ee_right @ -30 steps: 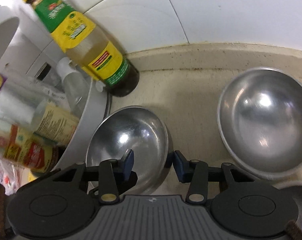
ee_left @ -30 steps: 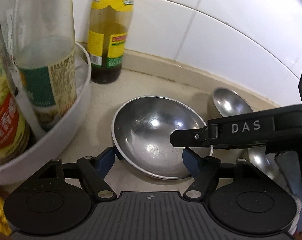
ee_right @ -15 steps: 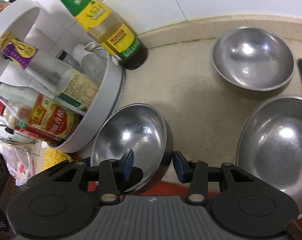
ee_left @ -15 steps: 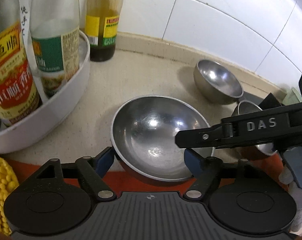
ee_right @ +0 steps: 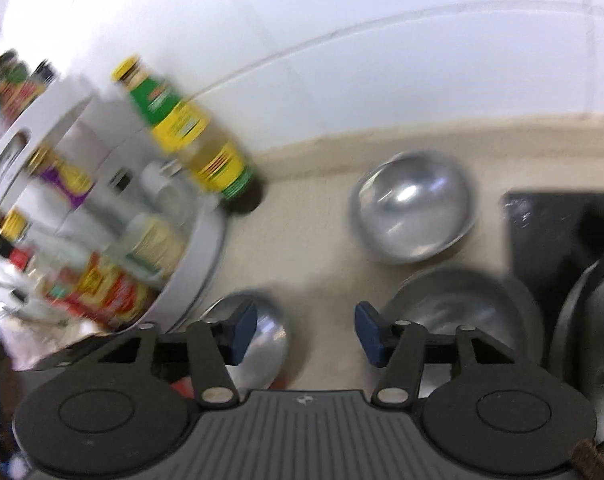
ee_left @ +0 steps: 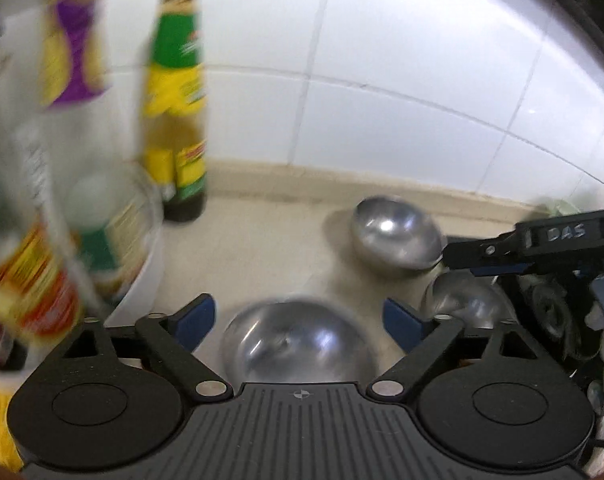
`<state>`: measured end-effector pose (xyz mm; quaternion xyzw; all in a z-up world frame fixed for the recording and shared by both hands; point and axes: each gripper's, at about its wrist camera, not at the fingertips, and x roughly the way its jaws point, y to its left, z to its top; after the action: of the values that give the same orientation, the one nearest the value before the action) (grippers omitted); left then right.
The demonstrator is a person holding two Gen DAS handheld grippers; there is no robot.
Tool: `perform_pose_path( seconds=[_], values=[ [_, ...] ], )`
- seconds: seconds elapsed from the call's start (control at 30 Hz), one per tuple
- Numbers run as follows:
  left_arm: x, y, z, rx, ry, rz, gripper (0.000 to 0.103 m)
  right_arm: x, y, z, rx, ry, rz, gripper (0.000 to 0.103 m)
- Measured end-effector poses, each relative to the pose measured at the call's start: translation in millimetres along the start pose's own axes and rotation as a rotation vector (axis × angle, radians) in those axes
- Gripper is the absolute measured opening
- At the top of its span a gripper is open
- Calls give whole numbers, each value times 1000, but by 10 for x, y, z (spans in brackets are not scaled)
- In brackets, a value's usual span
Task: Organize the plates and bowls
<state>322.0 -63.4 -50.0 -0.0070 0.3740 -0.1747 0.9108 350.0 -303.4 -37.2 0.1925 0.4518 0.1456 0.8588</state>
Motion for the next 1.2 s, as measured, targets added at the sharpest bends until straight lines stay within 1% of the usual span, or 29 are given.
perform_pose_path(
  seconds=[0.03, 0.1, 0.17, 0.23, 0.33, 0.4, 0.47, 0.57, 0.67, 0.73, 0.77, 0.8, 0.9, 1.0, 1.1, 1.2],
  values=[
    [58, -57, 78, 2, -1, 0, 101, -22, -65, 52, 7, -16, -27, 51],
    [206, -173, 224, 15, -7, -20, 102, -41, -182, 133, 9, -38, -61, 51],
    [385, -284, 330, 43, -3, 0, 102, -22, -318, 229, 25, -56, -112, 51],
    [602, -375, 421, 60, 24, 14, 102, 33, -440, 319, 49, -62, -137, 51],
    [871, -448, 501, 41, 72, -5, 101, 137, -634, 438, 96, -55, -119, 51],
    [1014, -506, 519, 55, 77, 14, 101, 199, -705, 490, 93, -60, -115, 51],
    [1156, -587, 533, 91, 80, 32, 100, 301, -774, 549, 87, -50, -126, 51],
    [1343, -642, 543, 120, 114, 42, 92, 492, -812, 594, 74, -27, -131, 51],
    [1494, -634, 525, 125, 146, 51, 85, 649, -850, 626, 68, 1, -112, 51],
    [1573, -631, 514, 136, 164, 48, 71, 737, -887, 642, 67, 18, -113, 50],
    [1613, -629, 514, 137, 176, 39, 68, 774, -900, 645, 68, 26, -111, 48],
    [1648, -626, 515, 134, 188, 30, 61, 807, -921, 647, 70, 35, -110, 46],
    [1757, -647, 507, 140, 225, 6, 54, 868, -970, 634, 76, 61, -118, 39],
    [1846, -668, 475, 141, 263, -20, 44, 937, -1015, 620, 104, 80, -101, 36],
    [1851, -681, 463, 150, 252, -16, 44, 1005, -1075, 594, 145, 99, -83, 32],
    [1827, -643, 497, 124, 243, -27, 44, 1017, -1070, 583, 152, 100, -81, 32]
  ],
)
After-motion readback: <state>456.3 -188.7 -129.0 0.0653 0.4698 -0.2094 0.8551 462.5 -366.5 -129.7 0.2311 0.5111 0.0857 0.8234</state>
